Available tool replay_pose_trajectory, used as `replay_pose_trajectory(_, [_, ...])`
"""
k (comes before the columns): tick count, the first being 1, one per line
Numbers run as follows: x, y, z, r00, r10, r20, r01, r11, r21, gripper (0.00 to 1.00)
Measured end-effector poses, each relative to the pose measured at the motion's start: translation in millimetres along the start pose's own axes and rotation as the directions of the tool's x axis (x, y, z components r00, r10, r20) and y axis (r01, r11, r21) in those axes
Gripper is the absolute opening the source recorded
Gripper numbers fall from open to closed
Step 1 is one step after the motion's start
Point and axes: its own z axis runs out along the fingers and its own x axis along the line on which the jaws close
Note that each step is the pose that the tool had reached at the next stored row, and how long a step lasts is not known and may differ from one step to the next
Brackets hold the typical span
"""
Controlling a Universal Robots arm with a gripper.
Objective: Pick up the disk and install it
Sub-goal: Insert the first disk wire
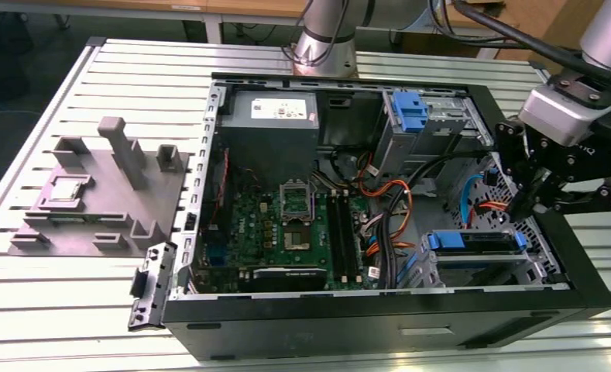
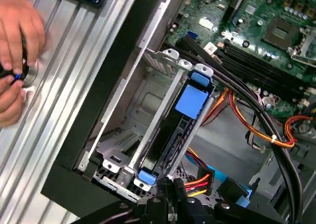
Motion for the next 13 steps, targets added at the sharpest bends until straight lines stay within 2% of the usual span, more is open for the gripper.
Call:
replay_pose_trajectory(4, [-0.1,0.0,0.8,0.9974,0.071,-0.0017,-0.071,0.9974,-0.0076,0.17])
replay_pose_trajectory(7, [-0.2,0.0,1.4,0.992,0.126,-0.0034,-0.126,0.9919,-0.0133,0.17])
replay_pose_trajectory(10, [-0.2,0.1,2.0,0.9838,0.179,-0.0054,-0.179,0.9836,-0.0188,0.17])
replay_pose_trajectory(13, [-0.3,0.0,2.6,0.9725,0.233,-0.0076,-0.233,0.9722,-0.0242,0.17])
